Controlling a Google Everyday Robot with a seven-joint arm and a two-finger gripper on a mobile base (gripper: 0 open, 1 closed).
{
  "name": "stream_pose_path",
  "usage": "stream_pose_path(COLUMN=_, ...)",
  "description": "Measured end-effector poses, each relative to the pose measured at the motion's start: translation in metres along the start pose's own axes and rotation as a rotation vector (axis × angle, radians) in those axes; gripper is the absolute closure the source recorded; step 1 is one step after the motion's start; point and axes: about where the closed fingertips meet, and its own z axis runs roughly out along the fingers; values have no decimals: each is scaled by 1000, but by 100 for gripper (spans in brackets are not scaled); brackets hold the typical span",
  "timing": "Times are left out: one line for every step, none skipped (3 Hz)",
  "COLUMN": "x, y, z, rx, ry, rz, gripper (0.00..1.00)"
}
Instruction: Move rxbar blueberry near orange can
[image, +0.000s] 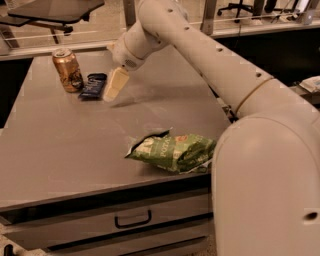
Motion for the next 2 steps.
stream_pose_path(x=4, y=-9, z=-34, rx=97, ry=-32, rz=55, gripper=0)
stream_pose_path(x=4, y=-9, z=-34, rx=97, ry=-32, rz=55, gripper=0)
